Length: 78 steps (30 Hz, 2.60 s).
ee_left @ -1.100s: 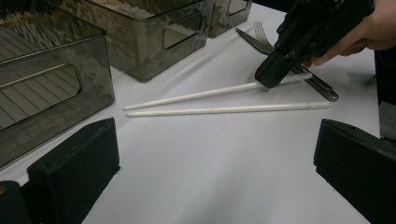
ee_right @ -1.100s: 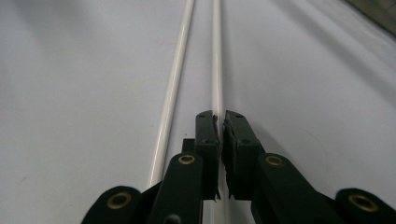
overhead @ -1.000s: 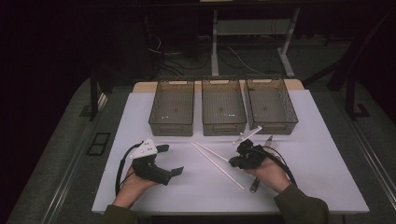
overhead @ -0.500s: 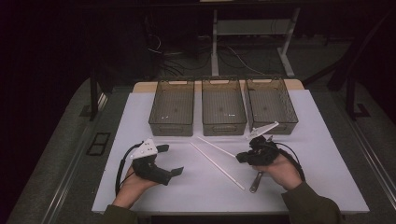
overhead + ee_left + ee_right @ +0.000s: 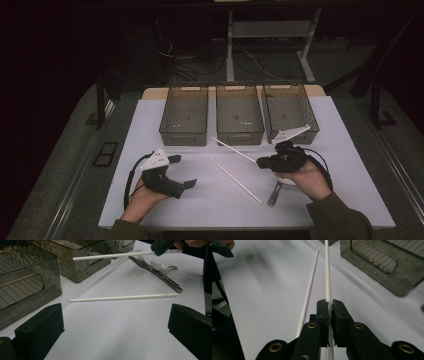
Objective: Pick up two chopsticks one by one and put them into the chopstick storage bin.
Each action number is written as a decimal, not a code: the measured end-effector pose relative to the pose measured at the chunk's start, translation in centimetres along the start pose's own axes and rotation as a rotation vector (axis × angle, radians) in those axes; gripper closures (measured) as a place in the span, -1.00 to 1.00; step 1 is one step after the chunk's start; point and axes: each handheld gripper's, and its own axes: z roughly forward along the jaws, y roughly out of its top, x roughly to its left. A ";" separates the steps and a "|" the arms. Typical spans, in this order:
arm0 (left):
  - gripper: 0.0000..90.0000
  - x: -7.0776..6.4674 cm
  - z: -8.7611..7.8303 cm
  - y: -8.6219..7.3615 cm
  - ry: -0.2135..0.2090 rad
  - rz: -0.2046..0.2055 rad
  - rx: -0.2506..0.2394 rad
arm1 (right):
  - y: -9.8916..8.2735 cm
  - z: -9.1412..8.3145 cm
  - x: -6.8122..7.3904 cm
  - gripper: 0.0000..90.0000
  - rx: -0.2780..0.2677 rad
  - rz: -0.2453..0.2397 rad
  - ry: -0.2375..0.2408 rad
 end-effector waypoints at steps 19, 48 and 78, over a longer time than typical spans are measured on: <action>-1.00 0.2 0.4 0.0 -0.006 0.008 0.015 | 7.4 0.9 -1.8 0.88 -0.078 0.004 -0.091; -1.00 0.0 0.6 0.1 -0.035 0.011 0.001 | 19.4 11.6 -2.0 0.87 0.021 0.059 -0.172; -1.00 -0.2 0.8 0.2 -0.058 0.015 -0.001 | 21.6 18.5 -0.9 0.85 0.119 0.098 -0.143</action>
